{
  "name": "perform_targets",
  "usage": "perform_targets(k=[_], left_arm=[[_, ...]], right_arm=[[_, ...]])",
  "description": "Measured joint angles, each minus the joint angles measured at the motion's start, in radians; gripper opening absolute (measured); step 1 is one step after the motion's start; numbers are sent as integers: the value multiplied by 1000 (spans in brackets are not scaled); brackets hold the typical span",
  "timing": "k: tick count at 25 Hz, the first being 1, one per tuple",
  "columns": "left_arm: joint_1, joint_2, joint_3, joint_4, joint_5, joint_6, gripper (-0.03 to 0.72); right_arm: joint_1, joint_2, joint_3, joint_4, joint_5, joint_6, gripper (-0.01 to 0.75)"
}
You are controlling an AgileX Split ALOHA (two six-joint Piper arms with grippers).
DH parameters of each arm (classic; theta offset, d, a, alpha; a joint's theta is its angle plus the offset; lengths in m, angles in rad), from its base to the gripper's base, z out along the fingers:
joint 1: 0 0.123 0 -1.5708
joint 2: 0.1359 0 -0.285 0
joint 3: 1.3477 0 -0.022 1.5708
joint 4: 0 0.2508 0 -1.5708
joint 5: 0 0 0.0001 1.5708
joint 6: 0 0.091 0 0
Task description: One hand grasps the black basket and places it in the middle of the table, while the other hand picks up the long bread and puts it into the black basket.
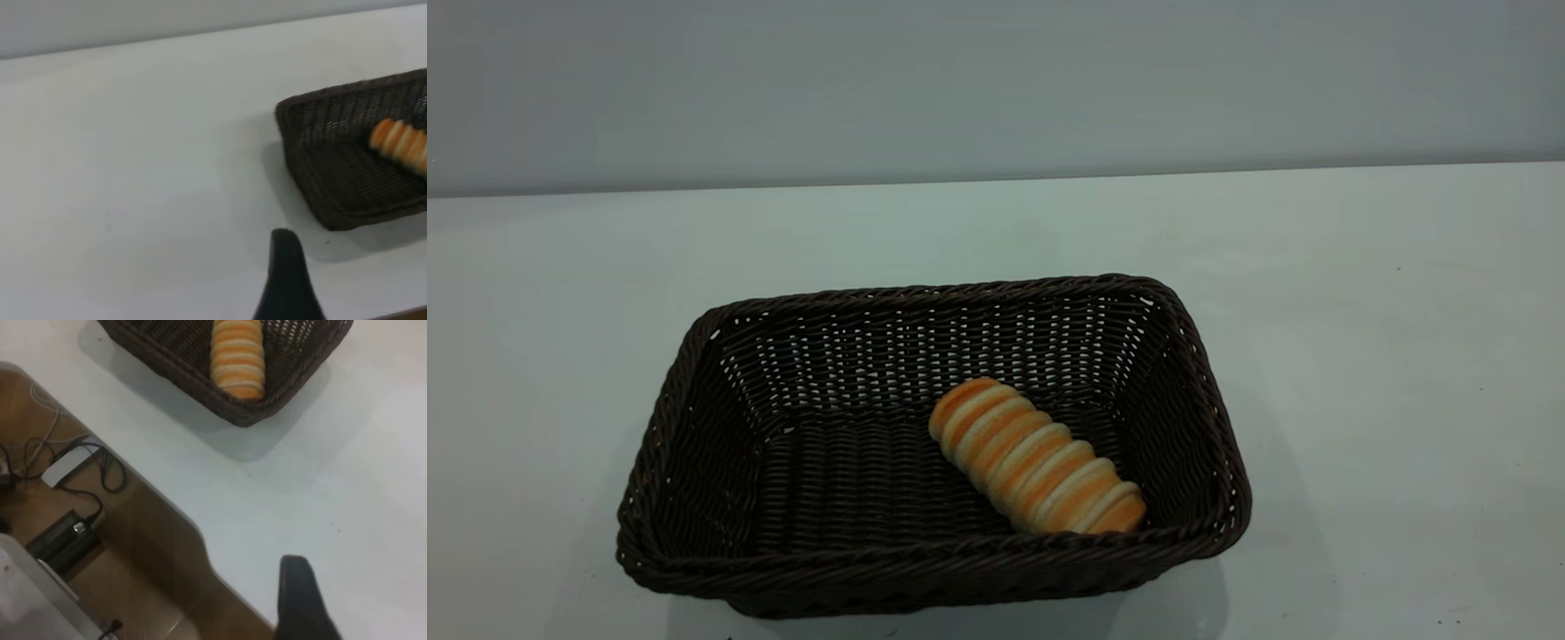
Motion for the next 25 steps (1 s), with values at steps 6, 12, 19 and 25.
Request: perform_targets(k=[6, 12, 19, 25], left_arm=[[0, 0, 97, 25, 0, -3, 585], [0, 0, 142, 24, -6, -26, 585], [0, 0, 179, 16, -16, -25, 585], [0, 0, 182, 7, -22, -13, 585]], right_arm=[[0, 0, 6, -1, -1, 9, 420], [0, -3, 6, -1, -1, 25, 419], [0, -3, 6, -2, -1, 27, 419], [0, -3, 7, -2, -1, 27, 419]])
